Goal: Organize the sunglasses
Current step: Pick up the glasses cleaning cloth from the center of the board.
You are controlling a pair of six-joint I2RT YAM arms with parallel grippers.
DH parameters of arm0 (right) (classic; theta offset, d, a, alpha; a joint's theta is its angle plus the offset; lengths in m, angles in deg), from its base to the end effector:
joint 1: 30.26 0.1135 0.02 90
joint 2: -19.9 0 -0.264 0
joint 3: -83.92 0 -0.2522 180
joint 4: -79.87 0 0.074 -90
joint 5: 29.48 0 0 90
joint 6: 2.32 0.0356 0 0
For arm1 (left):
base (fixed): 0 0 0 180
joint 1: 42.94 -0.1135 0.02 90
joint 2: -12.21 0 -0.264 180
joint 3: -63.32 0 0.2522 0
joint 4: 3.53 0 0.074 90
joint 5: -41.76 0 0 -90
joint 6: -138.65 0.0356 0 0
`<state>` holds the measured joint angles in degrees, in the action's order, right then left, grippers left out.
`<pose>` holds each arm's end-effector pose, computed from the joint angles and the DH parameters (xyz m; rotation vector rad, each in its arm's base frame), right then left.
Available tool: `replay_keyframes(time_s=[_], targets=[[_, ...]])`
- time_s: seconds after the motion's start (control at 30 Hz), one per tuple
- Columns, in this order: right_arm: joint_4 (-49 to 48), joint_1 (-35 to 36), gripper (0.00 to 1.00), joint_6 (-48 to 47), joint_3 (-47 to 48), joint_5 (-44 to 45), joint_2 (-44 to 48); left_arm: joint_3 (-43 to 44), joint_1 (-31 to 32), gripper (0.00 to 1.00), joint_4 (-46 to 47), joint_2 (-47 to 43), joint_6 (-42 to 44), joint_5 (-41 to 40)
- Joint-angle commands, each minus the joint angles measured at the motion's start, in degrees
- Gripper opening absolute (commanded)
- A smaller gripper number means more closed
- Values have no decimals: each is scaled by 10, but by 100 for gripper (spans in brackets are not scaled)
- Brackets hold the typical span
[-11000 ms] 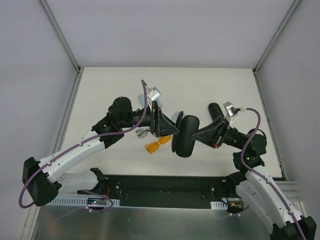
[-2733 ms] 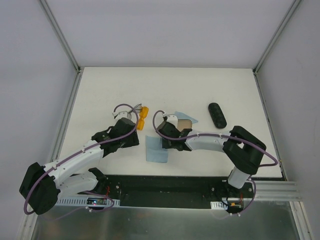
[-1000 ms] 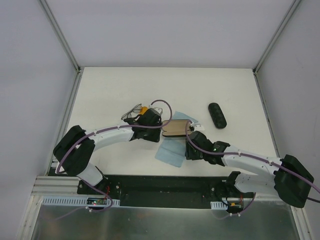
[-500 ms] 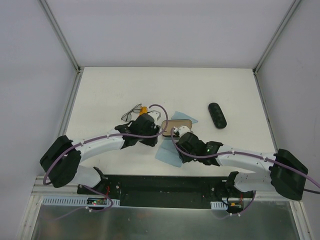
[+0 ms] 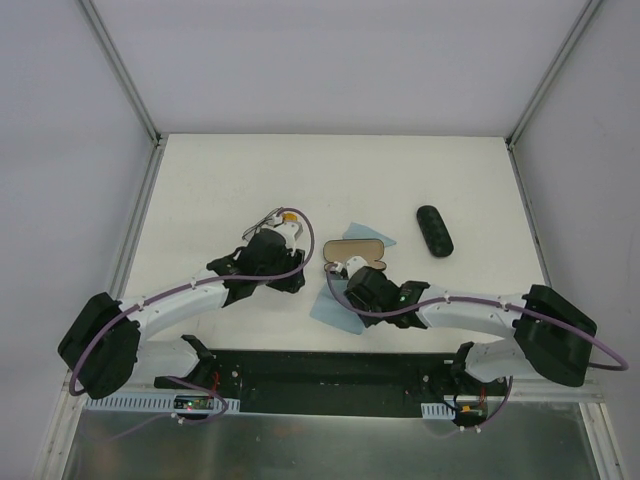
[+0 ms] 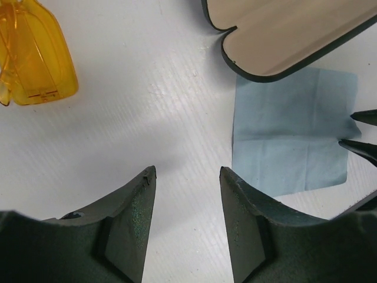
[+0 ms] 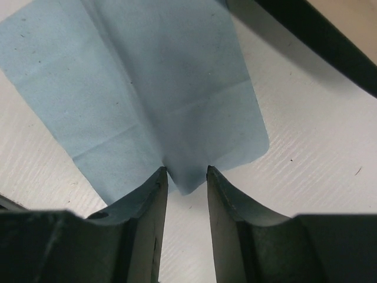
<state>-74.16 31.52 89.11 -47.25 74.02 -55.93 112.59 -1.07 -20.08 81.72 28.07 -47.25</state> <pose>0.1234 0.2124 0.1683 -1.1553 2.1815 0.1842 0.1872 -0.1686 0.2079 0.4317 2.2431 -0.6100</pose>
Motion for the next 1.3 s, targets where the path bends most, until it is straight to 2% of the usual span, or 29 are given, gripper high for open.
replay_keyframes(time_s=[0.0, 0.13, 0.2, 0.43, 0.6, 0.63, 0.87, 1.13, 1.27], targets=[[-13, 5, 33, -25, 28, 7, -15, -4, -3, 47, 17, -15, -5, 33], [-16, 5, 11, -22, 30, 0, -13, 0, -4, 46, 23, 1, 14, 67], [-22, 4, 6, -20, 24, -7, 2, 2, -3, 45, 26, 4, 23, 79], [-52, -42, 6, -15, -11, -78, 64, 0, -3, 50, 82, 13, 69, 144], [-55, -96, 7, 5, -25, -129, 83, 34, 8, 54, 84, 65, 118, 199], [-54, -107, 8, 6, -27, -158, 82, 41, 9, 54, 84, 76, 124, 204], [-62, -162, 8, 16, -39, -211, 88, 90, 14, 54, 84, 136, 169, 241], [-66, -191, 8, 16, -27, -251, 72, 112, 26, 55, 85, 165, 218, 247], [-67, -201, 8, 15, -22, -257, 65, 120, 27, 51, 84, 178, 226, 258]])
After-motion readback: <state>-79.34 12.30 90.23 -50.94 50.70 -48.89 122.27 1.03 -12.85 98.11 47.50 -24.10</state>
